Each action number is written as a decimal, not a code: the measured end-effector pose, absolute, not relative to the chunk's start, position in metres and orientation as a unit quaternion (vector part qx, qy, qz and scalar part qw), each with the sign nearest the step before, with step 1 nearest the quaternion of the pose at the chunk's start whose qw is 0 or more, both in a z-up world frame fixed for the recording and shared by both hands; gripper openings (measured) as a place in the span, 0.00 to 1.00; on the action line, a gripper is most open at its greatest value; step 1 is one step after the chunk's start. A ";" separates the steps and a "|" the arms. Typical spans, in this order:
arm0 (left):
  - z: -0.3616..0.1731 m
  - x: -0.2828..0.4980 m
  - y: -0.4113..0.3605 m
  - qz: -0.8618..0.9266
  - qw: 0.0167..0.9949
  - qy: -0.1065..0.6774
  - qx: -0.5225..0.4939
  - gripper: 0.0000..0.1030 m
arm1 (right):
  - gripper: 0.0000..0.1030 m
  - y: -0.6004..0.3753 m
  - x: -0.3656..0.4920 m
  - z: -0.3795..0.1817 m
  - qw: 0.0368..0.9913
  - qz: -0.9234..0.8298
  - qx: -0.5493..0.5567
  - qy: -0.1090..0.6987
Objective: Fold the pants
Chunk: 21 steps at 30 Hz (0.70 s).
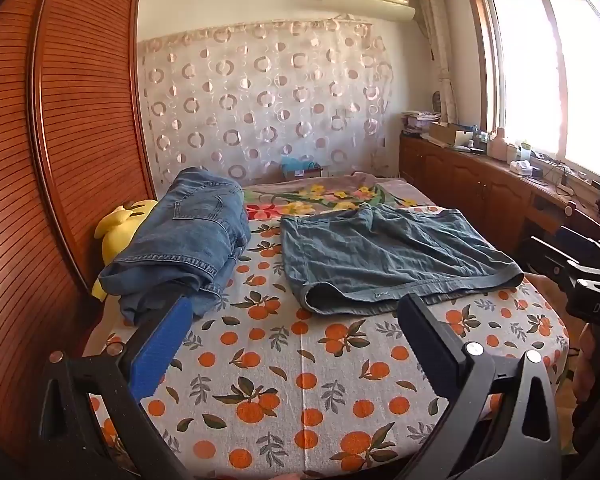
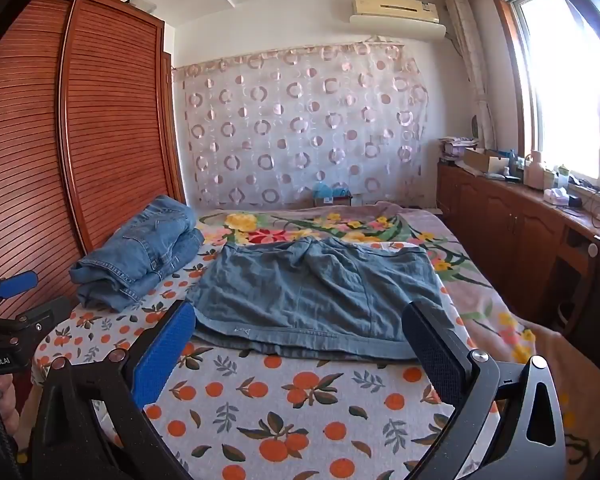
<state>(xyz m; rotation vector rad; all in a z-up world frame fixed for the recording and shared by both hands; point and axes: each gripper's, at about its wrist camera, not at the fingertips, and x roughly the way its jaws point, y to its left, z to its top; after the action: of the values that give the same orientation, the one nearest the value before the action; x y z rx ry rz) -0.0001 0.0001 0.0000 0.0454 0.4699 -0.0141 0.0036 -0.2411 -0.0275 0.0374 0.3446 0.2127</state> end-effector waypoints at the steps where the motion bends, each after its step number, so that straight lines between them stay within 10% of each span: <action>1: 0.000 0.000 0.000 -0.008 0.972 0.234 0.021 1.00 | 1.00 -0.241 0.003 -0.028 0.980 0.107 0.021 0.169; 21: 0.000 0.000 0.000 -0.008 0.973 0.231 0.021 1.00 | 1.00 -0.243 0.000 -0.025 0.979 0.107 0.020 0.170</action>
<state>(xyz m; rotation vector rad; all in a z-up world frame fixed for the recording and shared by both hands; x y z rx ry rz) 0.0003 0.0002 -0.0002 0.0431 0.4671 -0.0157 -0.0002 -0.2426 -0.0252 0.0399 0.3418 0.2152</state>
